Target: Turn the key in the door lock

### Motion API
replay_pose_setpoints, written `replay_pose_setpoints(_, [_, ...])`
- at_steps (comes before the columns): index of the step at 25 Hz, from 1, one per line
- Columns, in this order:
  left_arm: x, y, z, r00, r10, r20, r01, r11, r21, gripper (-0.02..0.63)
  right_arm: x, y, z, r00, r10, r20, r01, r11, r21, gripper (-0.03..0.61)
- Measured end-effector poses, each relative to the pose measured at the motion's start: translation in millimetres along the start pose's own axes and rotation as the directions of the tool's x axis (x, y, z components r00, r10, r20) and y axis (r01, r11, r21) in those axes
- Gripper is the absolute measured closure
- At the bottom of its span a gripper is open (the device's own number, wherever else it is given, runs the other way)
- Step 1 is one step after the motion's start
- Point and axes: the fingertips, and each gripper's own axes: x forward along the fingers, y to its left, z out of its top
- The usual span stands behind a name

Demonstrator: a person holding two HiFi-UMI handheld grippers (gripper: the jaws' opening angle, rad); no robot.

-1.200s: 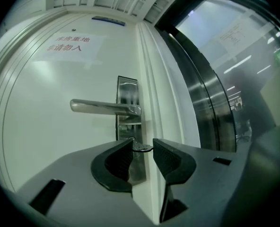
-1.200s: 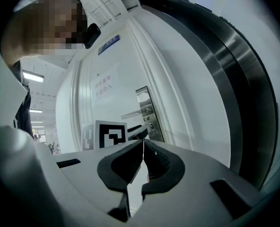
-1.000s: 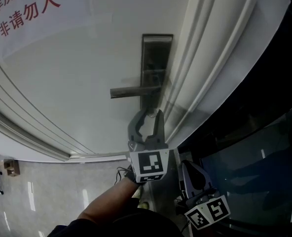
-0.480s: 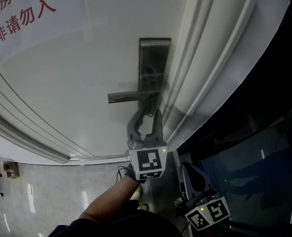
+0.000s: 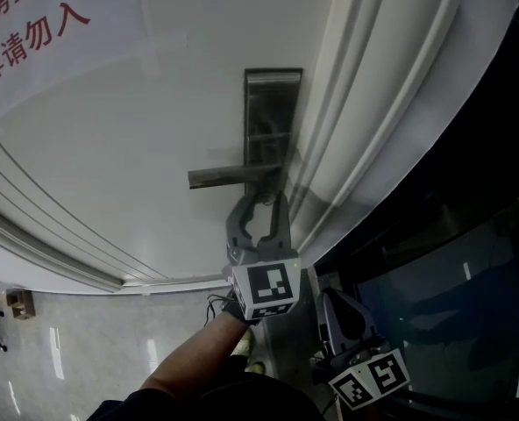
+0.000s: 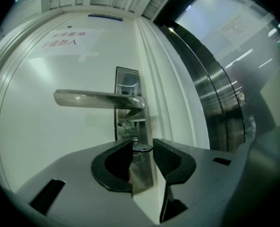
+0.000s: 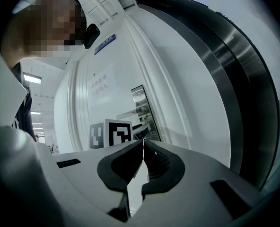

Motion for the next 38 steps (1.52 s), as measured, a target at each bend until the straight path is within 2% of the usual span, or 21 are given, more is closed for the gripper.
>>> replay_pose_setpoints(7, [2, -2, -4, 0.998, -0.016, -0.055, 0.018, 0.999, 0.033, 0.483, 2, 0, -2, 1.0, 0.002, 0.0, -0.002, 1.0, 0.005, 0.563])
replay_pose_setpoints(18, [10, -1, 0, 0.999, 0.014, -0.041, -0.014, 1.0, -0.008, 0.483, 4, 6, -4, 1.0, 0.01, -0.007, -0.01, 1.0, 0.005, 0.563])
replay_pose_setpoints(25, [22, 3, -2, 0.998, 0.04, -0.049, -0.038, 0.999, 0.025, 0.483, 6, 5, -4, 1.0, 0.011, -0.012, -0.011, 1.0, 0.009, 0.563])
replay_pose_setpoints(32, [28, 6, -1, 0.998, 0.054, -0.013, -0.053, 0.997, 0.052, 0.482, 4, -4, -3, 1.0, -0.004, -0.015, 0.004, 1.0, 0.014, 0.563])
replay_pose_setpoints(38, [27, 2, -6, 1.0, 0.013, -0.011, -0.012, 0.998, 0.055, 0.477, 5, 1, -6, 1.0, 0.026, -0.017, -0.026, 1.0, 0.017, 0.563])
